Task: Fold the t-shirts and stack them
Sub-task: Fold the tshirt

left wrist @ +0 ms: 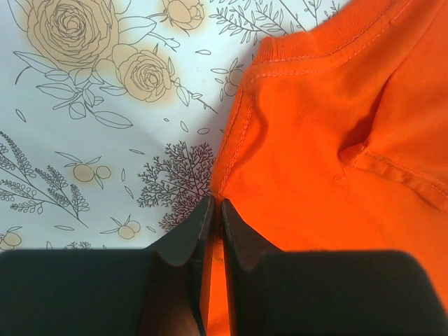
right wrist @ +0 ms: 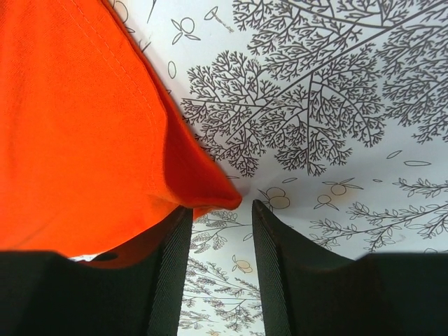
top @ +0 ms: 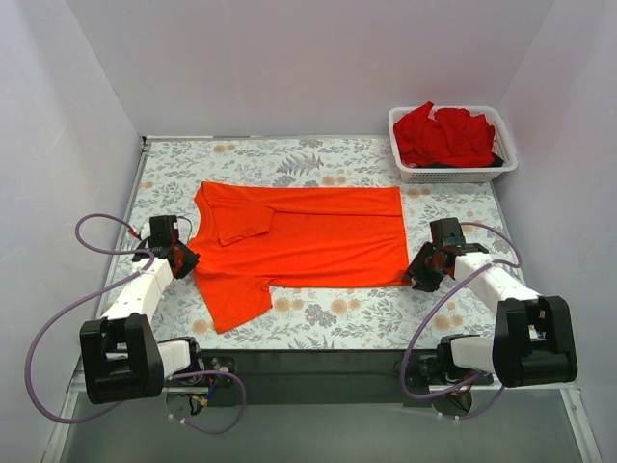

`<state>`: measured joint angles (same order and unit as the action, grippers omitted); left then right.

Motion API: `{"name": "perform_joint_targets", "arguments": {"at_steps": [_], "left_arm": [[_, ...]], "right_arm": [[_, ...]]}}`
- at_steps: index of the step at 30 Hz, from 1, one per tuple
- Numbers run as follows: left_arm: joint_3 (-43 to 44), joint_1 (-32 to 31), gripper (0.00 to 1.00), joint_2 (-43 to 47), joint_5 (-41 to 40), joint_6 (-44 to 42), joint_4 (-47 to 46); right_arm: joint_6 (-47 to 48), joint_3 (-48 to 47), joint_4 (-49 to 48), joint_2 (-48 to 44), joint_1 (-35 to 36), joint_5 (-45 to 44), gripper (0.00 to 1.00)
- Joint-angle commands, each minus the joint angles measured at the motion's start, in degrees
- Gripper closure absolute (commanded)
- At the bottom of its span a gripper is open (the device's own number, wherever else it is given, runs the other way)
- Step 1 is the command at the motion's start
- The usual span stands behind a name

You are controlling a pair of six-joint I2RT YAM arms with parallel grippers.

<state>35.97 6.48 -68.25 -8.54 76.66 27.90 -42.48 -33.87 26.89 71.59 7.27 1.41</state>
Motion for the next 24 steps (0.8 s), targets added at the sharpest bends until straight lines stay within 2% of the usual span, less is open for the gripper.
{"name": "perform_joint_targets", "arguments": {"at_steps": [1,5,6,9,14,18,24], "left_arm": [[-0.4,-0.5,0.93,1.9,-0.3,-0.4,0.0],[-0.5,-0.5,0.93,2.2,-0.3,-0.3,0.0],[-0.5,-0.5,0.93,2.2,-0.3,-0.3,0.0],[-0.5,-0.5,0.93,2.3,-0.6,-0.2,0.0],[-0.6,-0.5,0.93,2.4,-0.7,0.0,0.1],[-1.0,-0.5,1.00,3.3,-0.4,0.6,0.8],[0.9,-0.4,1.00,5.1,-1.2,2.3,5.0]], "right_arm": [[-1.1,-1.8,-0.3,0.7,0.2,-1.1,0.55],[-0.9,-1.0,0.5,0.8,0.2,-3.1,0.63],[-0.7,-0.9,0.8,0.7,0.2,-3.3,0.69],[-0.5,0.0,1.5,0.0,0.2,-3.7,0.80],[-0.2,1.5,2.0,-2.7,0.1,-4.0,0.90],[0.7,1.2,2.3,-3.7,0.1,-3.8,0.99],[3.8,-2.4,2.8,-4.4,0.2,-3.0,0.99]]}}
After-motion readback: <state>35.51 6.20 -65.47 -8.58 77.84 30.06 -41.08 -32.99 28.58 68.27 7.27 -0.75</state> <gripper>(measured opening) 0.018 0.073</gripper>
